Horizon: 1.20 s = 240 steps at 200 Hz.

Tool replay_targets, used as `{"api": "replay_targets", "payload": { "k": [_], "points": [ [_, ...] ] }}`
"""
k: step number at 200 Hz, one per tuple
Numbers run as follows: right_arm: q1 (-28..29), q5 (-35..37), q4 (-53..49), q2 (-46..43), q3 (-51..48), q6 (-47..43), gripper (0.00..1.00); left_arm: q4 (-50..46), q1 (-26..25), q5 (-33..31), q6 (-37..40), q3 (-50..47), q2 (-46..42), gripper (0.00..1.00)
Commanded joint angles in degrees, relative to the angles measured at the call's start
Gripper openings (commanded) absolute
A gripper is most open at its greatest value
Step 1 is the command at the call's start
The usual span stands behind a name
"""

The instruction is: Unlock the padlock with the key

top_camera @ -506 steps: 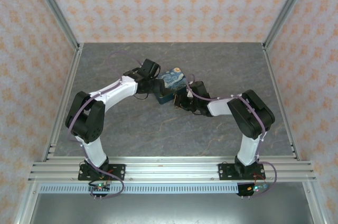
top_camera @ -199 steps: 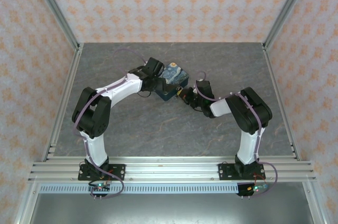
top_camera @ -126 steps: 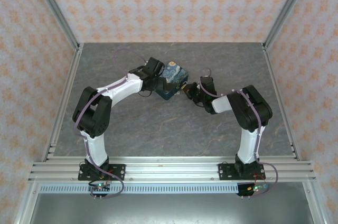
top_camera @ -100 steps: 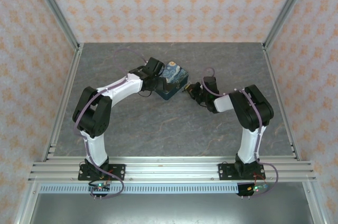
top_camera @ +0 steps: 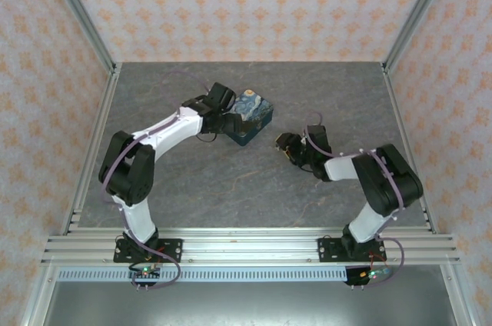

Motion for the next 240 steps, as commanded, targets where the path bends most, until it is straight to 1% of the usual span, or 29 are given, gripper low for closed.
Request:
{"api": "replay_targets", "payload": {
  "k": [1,4,8,13,17,22,25,36,48,67,72,76,78,90,99,111,121,129,135,145,157,173,184,204,215,224,232,240],
  "points": [
    [-0.80,0.60,-9.64,-7.57,-2.51,-3.65,0.75,-3.34,0.09,-1.54,-0.80,0.25,-8.35,0.86],
    [-0.96,0.72,-10.97,-8.99,-2.78,-4.02,0.76,-3.43,0.05,-1.90,-0.85,0.17,-9.12,0.86],
    [-1.26,0.89,-12.89,-10.94,-2.96,-4.43,0.84,-3.56,0.10,-2.45,-0.83,0.14,-10.36,0.86],
    [-1.69,1.28,-15.23,-13.53,-3.11,-5.12,0.86,-3.73,0.13,-3.14,-0.73,-0.01,-11.88,0.86],
    [-2.10,1.67,-17.34,-15.69,-3.21,-5.76,0.94,-3.93,0.16,-3.89,-0.72,-0.09,-13.11,0.87],
    [-2.54,2.33,-19.79,-18.28,-3.02,-6.72,0.96,-4.17,0.17,-5.08,-0.72,-0.23,-14.52,0.87],
    [-2.84,2.76,-21.88,-20.11,-2.87,-7.38,1.00,-4.19,0.22,-5.86,-0.74,-0.34,-15.42,0.87],
    [-4.13,4.83,-28.75,-26.15,-1.20,-10.34,0.99,-3.50,0.24,-9.47,-0.50,-1.44,-18.84,0.87],
    [-5.60,9.28,-37.54,-31.27,2.17,-14.38,0.99,-2.33,0.38,-14.57,-0.12,-3.32,-22.55,0.89],
    [-7.68,20.91,-46.29,-35.74,8.38,-21.36,0.99,-0.22,0.40,-24.79,2.21,-6.22,-27.18,0.92],
    [-8.03,25.20,-47.17,-36.38,9.48,-22.87,0.99,1.27,0.44,-27.91,3.06,-7.79,-28.25,0.93],
    [-8.23,28.63,-47.30,-36.75,10.12,-23.74,0.99,2.91,0.44,-30.30,3.97,-9.21,-29.31,0.99],
    [-8.28,30.19,-47.20,-36.84,10.31,-24.26,0.99,3.99,0.47,-31.49,4.50,-9.98,-29.77,1.00],
    [-9.02,39.57,-44.37,-36.70,10.76,-29.17,0.99,10.17,0.63,-38.60,7.20,-15.33,-31.91,1.00],
    [-9.26,44.11,-39.11,-35.92,9.59,-35.70,0.99,14.79,0.98,-42.31,10.37,-19.08,-32.88,1.00],
    [-9.66,49.40,-31.89,-34.15,7.45,-42.51,0.99,18.19,2.25,-45.72,13.67,-22.95,-33.04,1.00],
    [-10.44,51.60,-28.18,-31.87,6.44,-46.47,0.99,20.02,4.07,-45.28,15.72,-25.81,-32.94,1.00],
    [-11.38,52.00,-26.15,-29.68,5.96,-47.51,0.99,23.07,5.43,-45.46,16.40,-29.09,-33.27,1.00],
    [-11.94,52.71,-24.30,-28.23,5.46,-47.46,0.99,26.45,6.64,-44.45,17.35,-32.07,-34.00,1.00],
    [-12.32,53.12,-17.87,-26.29,2.71,-48.43,0.99,32.83,8.92,-42.85,18.39,-37.64,-35.47,1.00],
    [-12.50,53.61,-9.23,-23.49,-0.66,-49.36,0.99,37.89,11.99,-40.14,18.17,-42.47,-36.81,1.00],
    [-13.03,51.98,-0.52,-18.80,-3.36,-51.41,0.99,43.15,15.43,-38.33,16.84,-46.97,-37.00,1.00],
    [-13.10,51.24,-0.54,-16.31,-2.64,-52.58,0.99,47.04,17.07,-36.47,16.81,-49.36,-36.34,1.00],
    [-14.01,49.41,7.34,-12.41,-5.31,-53.62,0.99,56.10,18.21,-34.98,19.32,-53.11,-33.96,1.00],
    [-14.47,48.00,14.75,-10.08,-8.28,-53.92,0.99,60.82,19.42,-31.30,20.42,-54.85,-32.38,1.00],
    [-14.95,46.18,21.39,-7.27,-10.25,-54.32,0.99,63.45,19.97,-30.02,20.73,-55.40,-30.76,1.00],
    [-15.14,43.96,22.59,-5.16,-10.60,-54.71,0.99,66.38,20.27,-28.12,21.99,-55.86,-29.03,1.00],
    [-15.28,42.02,26.44,-2.94,-10.66,-55.99,0.99,68.69,20.50,-26.69,23.01,-55.91,-26.86,1.00]
  ]
}}
